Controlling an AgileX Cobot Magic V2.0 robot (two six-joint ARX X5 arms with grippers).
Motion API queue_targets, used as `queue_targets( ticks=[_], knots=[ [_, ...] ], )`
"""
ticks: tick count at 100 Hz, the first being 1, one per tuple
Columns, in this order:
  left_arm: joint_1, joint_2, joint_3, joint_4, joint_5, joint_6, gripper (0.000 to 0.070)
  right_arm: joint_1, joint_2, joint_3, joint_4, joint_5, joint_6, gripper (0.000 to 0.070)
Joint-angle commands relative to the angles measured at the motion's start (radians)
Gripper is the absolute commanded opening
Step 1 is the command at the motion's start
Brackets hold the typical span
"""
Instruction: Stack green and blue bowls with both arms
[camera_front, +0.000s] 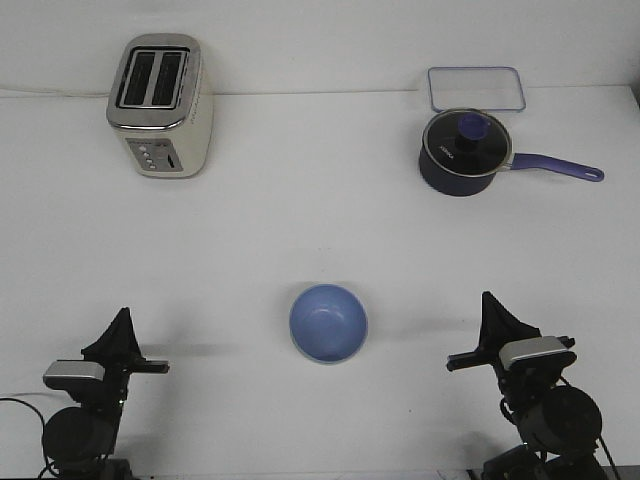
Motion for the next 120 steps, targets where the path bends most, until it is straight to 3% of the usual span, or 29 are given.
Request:
queue_targets(
  ticks=[1,65,80,103,120],
  knots=[
    [0.0,0.003,-0.019,0.009,-0.001,-0.01,0.0015,0.005,-0.001,0.003,0.01,0.002,-0.005,0.0],
    [0.0,0.0,-0.019,0.01,-0.001,-0.01,0.0015,0.005,-0.001,0.003,0.01,0.011,-0.013,0.0],
    [0.0,0.0,-0.019,0.01,-0.001,-0.01,0.0015,-0.058,-0.013,-0.024,0.006,0.017,-0.16,0.0],
    [0.0,0.0,-0.019,0.01,-0.001,-0.01,0.0015,-0.242,-0.155,-0.227,0.033,-0.124,-0.344,0.0],
    [0.0,0.0,-0.019,0.01,-0.001,-0.01,0.0015,-0.294,-0.215,-0.355,0.111,-0.146,-0.392,0.0]
  ],
)
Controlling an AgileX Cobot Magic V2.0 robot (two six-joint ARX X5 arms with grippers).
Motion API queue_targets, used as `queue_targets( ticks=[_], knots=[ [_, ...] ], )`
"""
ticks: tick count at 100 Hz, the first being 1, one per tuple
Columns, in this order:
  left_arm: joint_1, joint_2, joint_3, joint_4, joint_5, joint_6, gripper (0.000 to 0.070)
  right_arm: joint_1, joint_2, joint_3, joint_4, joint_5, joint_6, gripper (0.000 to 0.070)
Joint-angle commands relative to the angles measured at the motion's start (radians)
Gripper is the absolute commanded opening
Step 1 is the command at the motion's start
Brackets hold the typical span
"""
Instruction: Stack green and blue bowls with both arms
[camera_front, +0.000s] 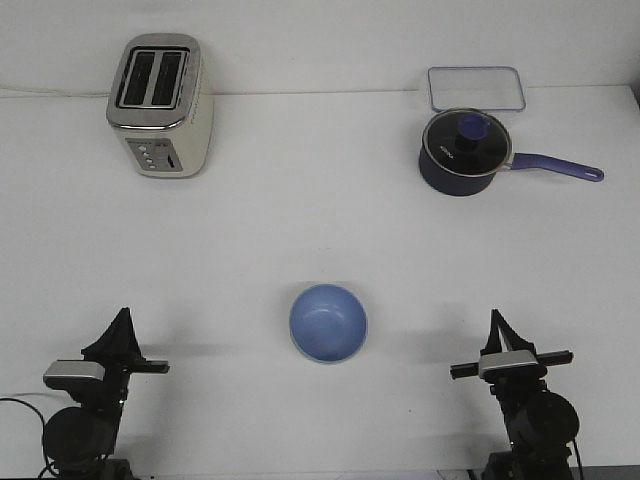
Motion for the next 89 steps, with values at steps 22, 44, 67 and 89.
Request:
queue_targets(
  ticks=[22,44,67,89],
  knots=[
    [0.0,-0.002,-0.019,0.01,0.0,-0.008,0.0015,-0.023,0.002,-0.068,0.08,-0.003,-0.046,0.0],
    [0.0,-0.002,-0.019,0.01,0.0,-0.008,0.0015,-0.023,0.002,-0.068,0.109,-0.003,-0.046,0.0],
    [0.0,-0.002,-0.019,0.01,0.0,-0.008,0.0015,-0.023,0.002,-0.068,0.109,-0.003,-0.046,0.0],
    [0.0,-0.002,-0.019,0.01,0.0,-0.008,0.0015,-0.023,0.002,-0.068,0.109,-0.003,-0.046,0.0]
  ],
)
